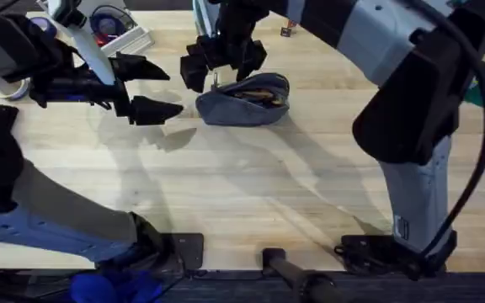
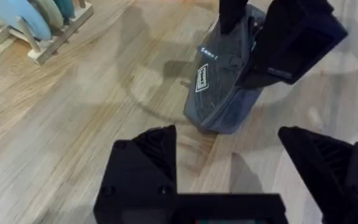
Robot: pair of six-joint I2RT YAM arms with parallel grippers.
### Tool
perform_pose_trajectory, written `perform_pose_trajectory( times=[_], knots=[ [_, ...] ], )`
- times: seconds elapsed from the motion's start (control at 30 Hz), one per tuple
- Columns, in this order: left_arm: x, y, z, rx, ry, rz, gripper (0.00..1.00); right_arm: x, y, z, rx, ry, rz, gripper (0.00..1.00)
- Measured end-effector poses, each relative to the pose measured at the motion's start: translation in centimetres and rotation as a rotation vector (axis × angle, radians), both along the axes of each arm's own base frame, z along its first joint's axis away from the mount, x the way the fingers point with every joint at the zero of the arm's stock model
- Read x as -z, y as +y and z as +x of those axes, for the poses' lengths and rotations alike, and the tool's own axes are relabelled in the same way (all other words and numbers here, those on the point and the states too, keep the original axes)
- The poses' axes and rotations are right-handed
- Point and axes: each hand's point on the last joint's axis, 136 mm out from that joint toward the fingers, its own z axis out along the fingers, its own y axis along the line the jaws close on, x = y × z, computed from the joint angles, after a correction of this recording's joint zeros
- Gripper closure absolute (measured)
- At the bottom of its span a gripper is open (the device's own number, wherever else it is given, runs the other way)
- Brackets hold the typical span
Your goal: Unzip the bag, pick up the pens from the table one at a time and place them inside, then zip the bag closed.
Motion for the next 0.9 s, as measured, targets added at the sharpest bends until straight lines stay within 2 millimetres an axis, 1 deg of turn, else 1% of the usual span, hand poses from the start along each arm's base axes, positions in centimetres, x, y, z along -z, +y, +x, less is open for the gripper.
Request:
perform_pose_trajectory(
  times=[0.13,0.17,0.3,0.4,0.5,0.63,0.73,0.83,0.9],
  knots=[
    [0.0,0.0,0.0,0.0,0.0,0.0,0.007,0.0,0.1,-0.1,0.004,0.002,0.001,0.05],
    [0.0,0.0,0.0,0.0,0.0,0.0,0.008,0.0,0.5,-0.5,-0.006,0.002,0.001,0.063],
    [0.0,0.0,0.0,0.0,0.0,0.0,0.007,0.0,0.8,-0.7,-0.013,0.002,0.001,0.085],
    [0.0,0.0,0.0,0.0,0.0,0.0,0.008,0.0,0.8,-0.8,-0.012,0.003,0.0,0.189],
    [0.0,0.0,0.0,0.0,0.0,0.0,0.008,0.0,0.7,-0.8,-0.011,0.006,-0.002,0.268],
    [0.0,0.0,0.0,0.0,0.0,0.0,0.008,0.1,0.6,-1.0,-0.011,0.013,-0.009,0.319],
    [0.0,0.0,0.0,0.0,0.0,0.0,0.008,0.1,0.5,-1.1,-0.011,0.017,-0.011,0.422],
    [0.0,0.0,0.0,0.0,0.0,0.0,0.008,0.1,0.6,-1.1,-0.009,0.018,-0.009,0.553],
    [0.0,0.0,0.0,0.0,0.0,0.0,0.008,0.1,0.6,-1.1,-0.009,0.019,-0.008,0.622]
  ],
)
